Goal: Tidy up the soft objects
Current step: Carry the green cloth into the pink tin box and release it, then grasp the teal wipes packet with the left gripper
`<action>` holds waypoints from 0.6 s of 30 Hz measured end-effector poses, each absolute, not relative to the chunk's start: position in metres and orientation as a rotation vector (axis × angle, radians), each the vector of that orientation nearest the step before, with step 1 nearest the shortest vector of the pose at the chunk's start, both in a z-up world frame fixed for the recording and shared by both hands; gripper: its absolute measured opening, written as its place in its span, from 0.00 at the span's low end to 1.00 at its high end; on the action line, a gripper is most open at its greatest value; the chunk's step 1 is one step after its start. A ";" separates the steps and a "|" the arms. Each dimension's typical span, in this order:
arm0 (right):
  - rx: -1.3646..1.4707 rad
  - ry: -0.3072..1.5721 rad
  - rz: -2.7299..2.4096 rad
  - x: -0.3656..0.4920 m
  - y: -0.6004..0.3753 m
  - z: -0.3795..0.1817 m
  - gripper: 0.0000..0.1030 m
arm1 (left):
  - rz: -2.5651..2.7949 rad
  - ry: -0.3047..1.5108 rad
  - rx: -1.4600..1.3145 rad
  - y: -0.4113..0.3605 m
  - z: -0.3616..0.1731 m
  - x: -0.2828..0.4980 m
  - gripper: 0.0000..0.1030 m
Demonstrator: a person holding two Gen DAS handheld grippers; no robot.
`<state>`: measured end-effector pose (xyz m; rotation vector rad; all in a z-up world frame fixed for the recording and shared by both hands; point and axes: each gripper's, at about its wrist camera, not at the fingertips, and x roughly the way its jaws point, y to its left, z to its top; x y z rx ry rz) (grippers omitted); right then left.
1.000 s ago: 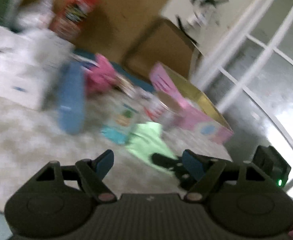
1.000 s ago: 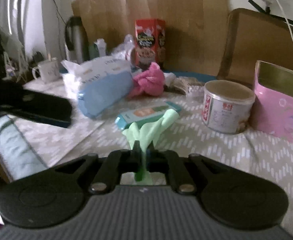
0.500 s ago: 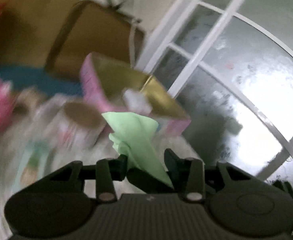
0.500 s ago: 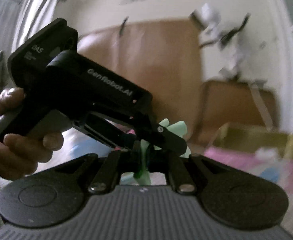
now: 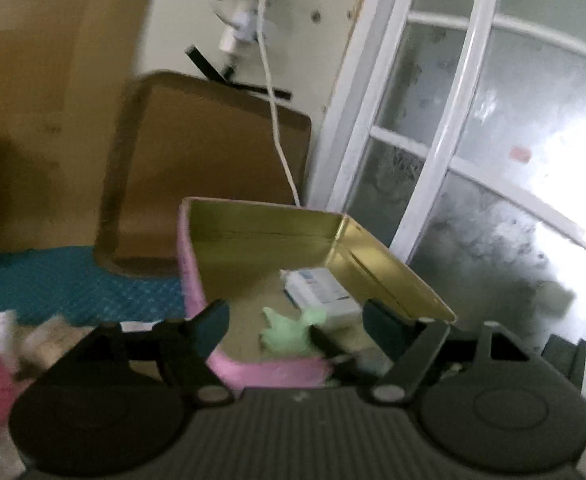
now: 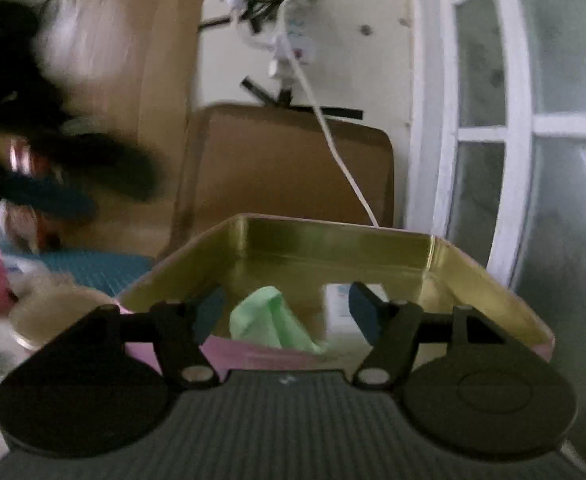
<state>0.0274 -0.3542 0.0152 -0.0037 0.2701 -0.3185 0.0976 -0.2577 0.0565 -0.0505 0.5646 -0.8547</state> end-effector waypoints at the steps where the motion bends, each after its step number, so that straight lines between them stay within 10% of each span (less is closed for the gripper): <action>1: 0.028 0.246 -0.314 0.019 -0.355 0.018 0.72 | -0.861 0.555 -0.064 -0.245 0.057 0.093 0.75; 6: 0.076 0.083 -0.236 -0.015 -0.333 0.037 1.00 | -0.756 0.492 -0.133 -0.151 0.057 0.068 0.76; 18: 0.049 0.570 0.210 0.042 -0.196 -0.005 1.00 | -0.519 0.539 -0.274 0.010 0.017 0.033 0.75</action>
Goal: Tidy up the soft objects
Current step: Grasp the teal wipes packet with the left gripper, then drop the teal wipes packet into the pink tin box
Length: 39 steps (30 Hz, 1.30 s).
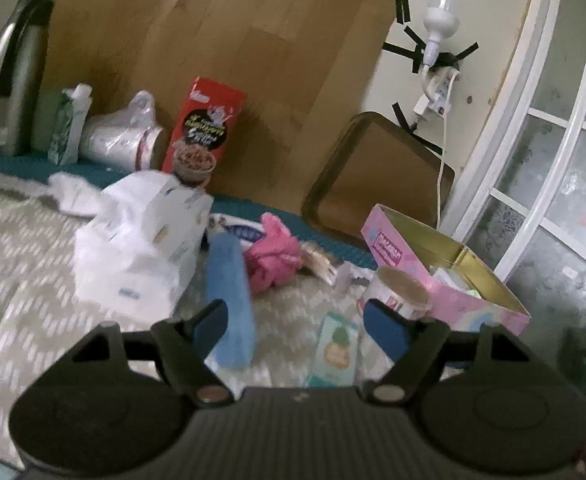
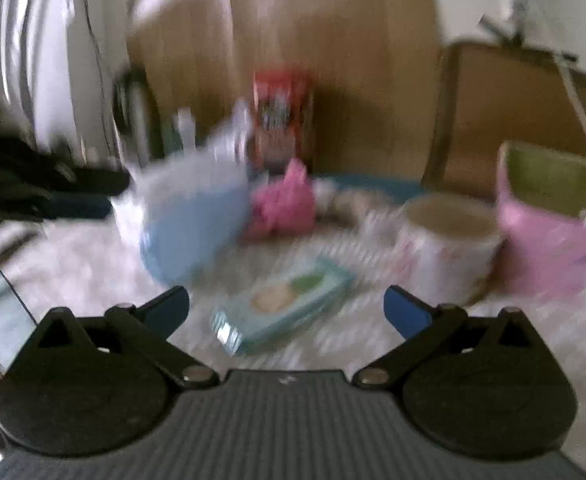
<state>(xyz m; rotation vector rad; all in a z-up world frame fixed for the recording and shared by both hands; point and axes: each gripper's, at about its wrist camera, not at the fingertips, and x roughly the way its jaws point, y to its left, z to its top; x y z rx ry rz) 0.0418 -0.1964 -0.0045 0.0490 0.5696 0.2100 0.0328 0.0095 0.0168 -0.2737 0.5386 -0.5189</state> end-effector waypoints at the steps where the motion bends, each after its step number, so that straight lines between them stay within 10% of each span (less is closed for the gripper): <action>1: 0.054 0.605 0.201 0.053 -0.192 -0.009 1.00 | -0.521 0.540 -0.281 0.014 0.014 0.031 0.75; 8: 0.028 0.698 0.149 0.086 -0.159 -0.026 0.99 | -0.576 0.566 -0.332 0.040 -0.004 0.028 0.75; 16: -0.024 0.671 0.216 0.035 -0.186 -0.022 0.49 | -0.630 0.566 -0.368 0.045 -0.010 0.024 0.76; 24: 0.211 0.629 0.288 -0.001 -0.219 -0.029 0.48 | -0.807 0.809 -0.390 -0.022 -0.024 0.053 0.83; 30: 0.263 0.554 0.286 -0.017 -0.236 -0.025 0.47 | -0.792 0.965 -0.343 -0.075 -0.041 0.076 0.44; 39: 0.180 0.278 0.123 -0.025 -0.296 0.015 0.47 | -0.880 0.814 -0.169 -0.160 0.023 0.076 0.43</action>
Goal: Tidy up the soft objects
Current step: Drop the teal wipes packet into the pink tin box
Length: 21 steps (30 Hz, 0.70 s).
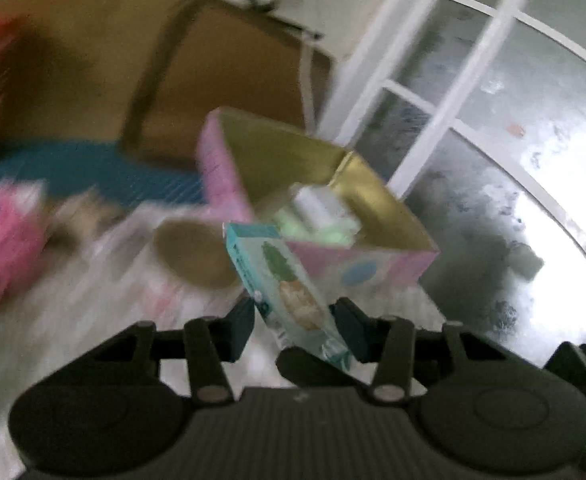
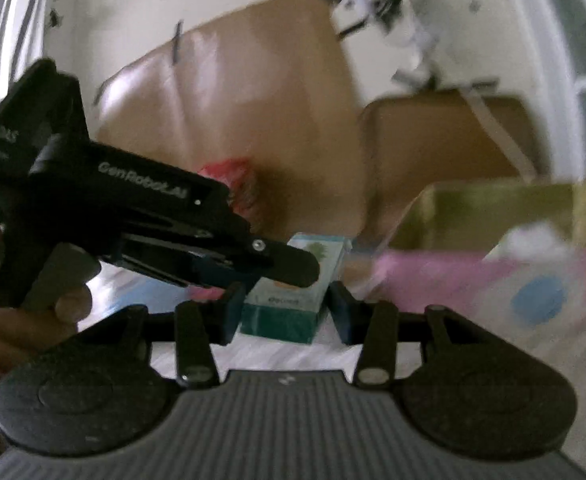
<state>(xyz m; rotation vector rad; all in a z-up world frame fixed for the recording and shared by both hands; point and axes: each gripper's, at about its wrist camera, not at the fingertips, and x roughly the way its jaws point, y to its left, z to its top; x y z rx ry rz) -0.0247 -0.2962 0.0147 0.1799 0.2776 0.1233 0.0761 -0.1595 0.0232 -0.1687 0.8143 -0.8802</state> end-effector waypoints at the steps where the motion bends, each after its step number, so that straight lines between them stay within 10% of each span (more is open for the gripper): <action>1: 0.178 0.263 0.096 -0.021 -0.306 0.017 0.47 | -0.894 0.793 -0.144 -0.175 0.030 0.080 0.43; 15: 0.186 0.219 -0.202 0.014 -0.370 0.009 0.61 | -0.910 0.676 -0.071 -0.261 0.043 0.112 0.54; 21: 0.218 0.198 -0.036 0.003 -0.334 0.024 0.31 | -0.840 0.607 -0.091 -0.159 0.034 0.071 0.55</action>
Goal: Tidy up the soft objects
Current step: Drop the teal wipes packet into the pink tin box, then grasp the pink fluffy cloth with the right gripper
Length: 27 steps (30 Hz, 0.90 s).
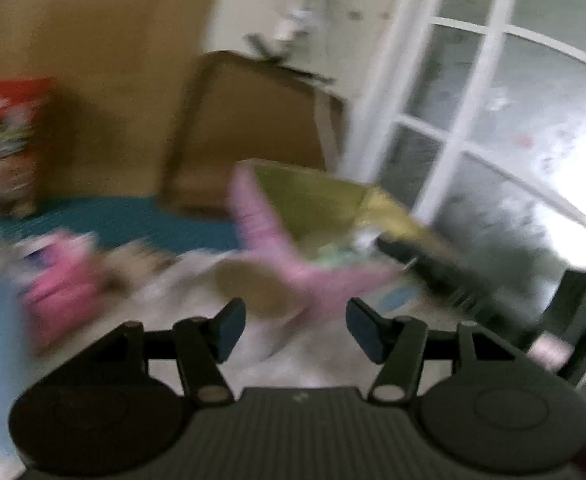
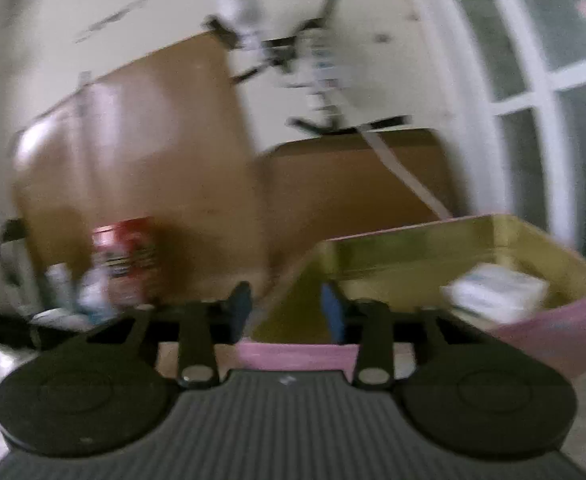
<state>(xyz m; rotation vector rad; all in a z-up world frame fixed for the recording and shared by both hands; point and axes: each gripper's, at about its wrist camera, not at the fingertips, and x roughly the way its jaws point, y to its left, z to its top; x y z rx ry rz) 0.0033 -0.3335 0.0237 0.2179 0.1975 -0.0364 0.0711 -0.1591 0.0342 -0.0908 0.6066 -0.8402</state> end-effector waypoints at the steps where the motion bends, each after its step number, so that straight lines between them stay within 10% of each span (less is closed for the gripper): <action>1: 0.205 0.208 0.007 0.006 -0.323 0.026 0.26 | -0.805 0.610 -0.086 -0.142 0.029 0.066 0.55; 8: 0.108 0.388 0.260 0.061 -0.236 0.023 0.27 | -0.625 0.664 -0.137 -0.049 -0.009 0.043 0.55; 17: 0.124 0.569 0.292 0.163 -0.176 -0.001 0.63 | -0.629 0.650 -0.185 -0.002 -0.025 0.026 0.55; 27: 0.250 0.615 0.333 0.099 -0.201 0.007 0.50 | -0.648 0.616 -0.259 0.018 -0.021 0.017 0.60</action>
